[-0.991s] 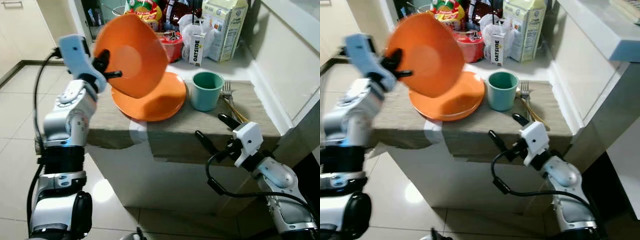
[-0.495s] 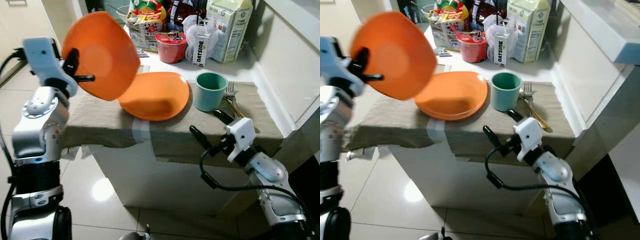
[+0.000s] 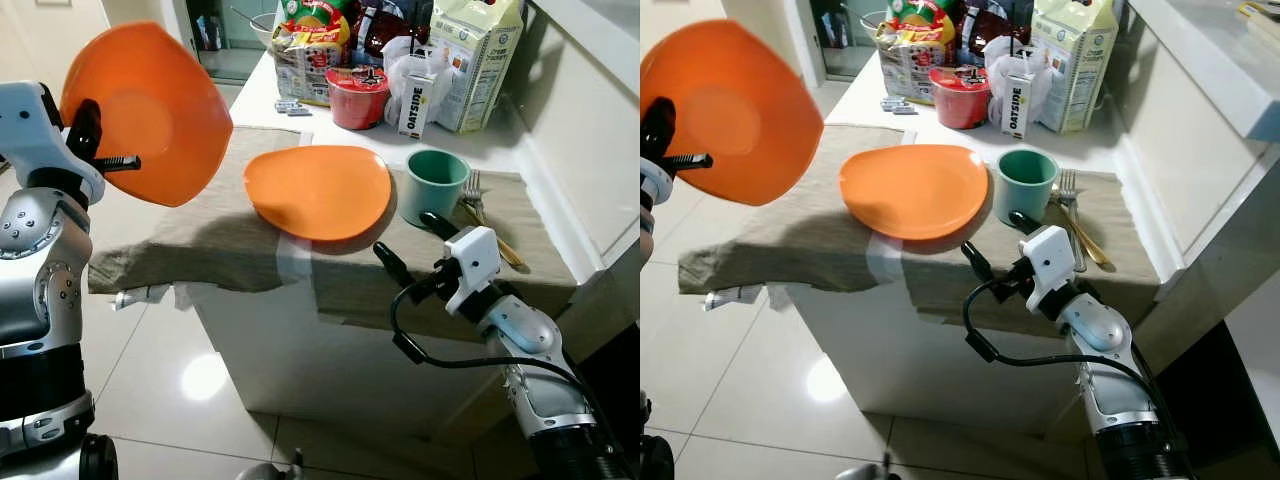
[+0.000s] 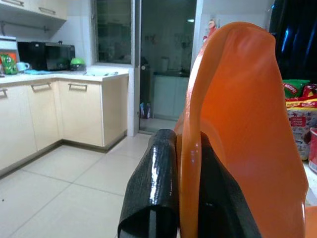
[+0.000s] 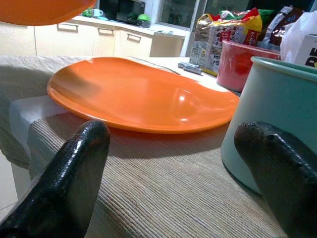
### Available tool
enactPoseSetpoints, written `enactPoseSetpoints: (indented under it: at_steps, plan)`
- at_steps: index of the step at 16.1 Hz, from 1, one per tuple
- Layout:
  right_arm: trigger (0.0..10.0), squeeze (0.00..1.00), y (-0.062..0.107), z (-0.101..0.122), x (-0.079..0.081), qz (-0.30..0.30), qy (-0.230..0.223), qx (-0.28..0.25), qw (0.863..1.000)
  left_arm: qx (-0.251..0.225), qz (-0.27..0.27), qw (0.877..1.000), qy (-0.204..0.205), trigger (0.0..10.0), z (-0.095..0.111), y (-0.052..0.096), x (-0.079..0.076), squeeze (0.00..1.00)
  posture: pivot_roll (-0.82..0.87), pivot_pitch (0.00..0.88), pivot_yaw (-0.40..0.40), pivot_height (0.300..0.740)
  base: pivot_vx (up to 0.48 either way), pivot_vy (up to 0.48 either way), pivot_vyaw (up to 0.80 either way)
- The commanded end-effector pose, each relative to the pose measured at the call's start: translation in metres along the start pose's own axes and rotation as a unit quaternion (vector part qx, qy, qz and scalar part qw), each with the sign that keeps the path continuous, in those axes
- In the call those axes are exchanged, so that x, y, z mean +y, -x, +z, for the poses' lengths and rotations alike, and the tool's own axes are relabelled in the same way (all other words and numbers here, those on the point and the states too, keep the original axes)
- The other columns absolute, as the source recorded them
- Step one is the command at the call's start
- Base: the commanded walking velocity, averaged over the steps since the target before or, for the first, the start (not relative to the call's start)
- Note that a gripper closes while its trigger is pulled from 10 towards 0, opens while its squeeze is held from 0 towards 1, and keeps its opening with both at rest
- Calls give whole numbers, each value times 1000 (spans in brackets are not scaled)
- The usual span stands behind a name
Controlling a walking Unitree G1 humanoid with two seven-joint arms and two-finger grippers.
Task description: Setting the table
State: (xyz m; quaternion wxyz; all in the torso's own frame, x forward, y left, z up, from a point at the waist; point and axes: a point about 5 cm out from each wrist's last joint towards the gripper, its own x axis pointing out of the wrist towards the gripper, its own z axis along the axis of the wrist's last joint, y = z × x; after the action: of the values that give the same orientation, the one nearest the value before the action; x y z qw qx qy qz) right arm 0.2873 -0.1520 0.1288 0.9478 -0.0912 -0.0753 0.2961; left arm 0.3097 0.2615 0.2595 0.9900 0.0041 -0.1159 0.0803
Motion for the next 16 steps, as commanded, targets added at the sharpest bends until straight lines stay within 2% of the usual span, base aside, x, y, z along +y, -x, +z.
enactPoseSetpoints:
  at_steps: [1,4,7,9,11,16]
  plan:
    - [10000,0,-3,4,-3,-7,5,-10,1000,-16,-5,1000,1,0,7,1,-4,0,-60,0,20,740,0,0,0]
    - [10000,0,0,3,-7,-19,-3,-6,1000,-21,-11,1000,4,0,8,-1,-7,0,-72,0,24,740,0,0,0]
    - [10000,0,-1,32,-33,-95,-20,-58,994,-18,-20,1000,4,0,7,-2,-11,0,-91,0,33,740,0,0,0]
    - [10000,0,0,37,-44,-133,-16,-69,989,-14,-27,1000,5,0,3,-2,-13,0,-97,0,35,740,0,0,0]
    - [10000,0,2,33,-48,-164,-29,-62,984,-12,-36,999,6,0,0,-1,-18,0,-102,0,39,740,0,0,0]
    - [10000,0,3,28,-44,-168,-39,-52,984,-11,-46,999,9,0,0,1,-21,0,-100,0,41,740,0,0,0]
